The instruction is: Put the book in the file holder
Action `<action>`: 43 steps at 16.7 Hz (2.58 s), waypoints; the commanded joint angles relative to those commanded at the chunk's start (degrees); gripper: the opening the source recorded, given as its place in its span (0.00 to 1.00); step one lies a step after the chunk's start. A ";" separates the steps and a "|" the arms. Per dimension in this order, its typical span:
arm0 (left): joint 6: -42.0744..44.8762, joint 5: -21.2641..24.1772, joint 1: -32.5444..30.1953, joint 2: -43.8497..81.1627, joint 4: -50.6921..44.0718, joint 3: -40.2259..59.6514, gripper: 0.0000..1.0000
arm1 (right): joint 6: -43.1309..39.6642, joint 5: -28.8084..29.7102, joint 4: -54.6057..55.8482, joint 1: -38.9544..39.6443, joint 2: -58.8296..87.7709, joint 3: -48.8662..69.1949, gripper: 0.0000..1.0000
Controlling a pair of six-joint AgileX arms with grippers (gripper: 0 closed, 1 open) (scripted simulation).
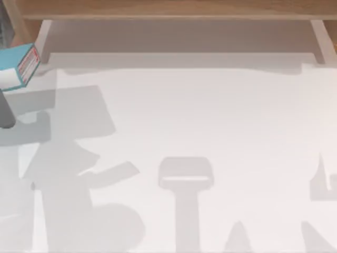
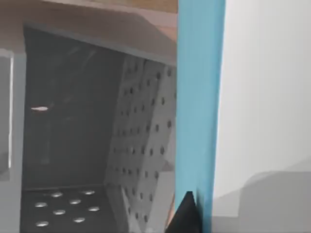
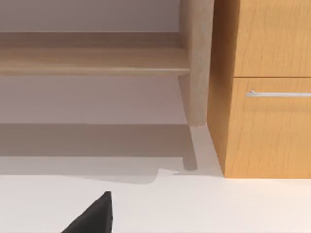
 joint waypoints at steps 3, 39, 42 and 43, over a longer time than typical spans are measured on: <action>6.27 6.28 8.92 5.54 0.16 4.77 0.00 | 0.00 0.00 0.00 0.00 0.00 0.00 1.00; 15.12 20.14 15.81 29.83 2.11 32.14 0.68 | 0.00 0.00 0.00 0.00 0.00 0.00 1.00; 15.12 20.14 15.81 29.83 2.11 32.14 0.90 | 0.00 0.00 0.00 0.00 0.00 0.00 1.00; 15.12 20.14 15.81 29.83 2.11 32.14 0.98 | 0.00 0.00 0.00 0.00 0.00 0.00 1.00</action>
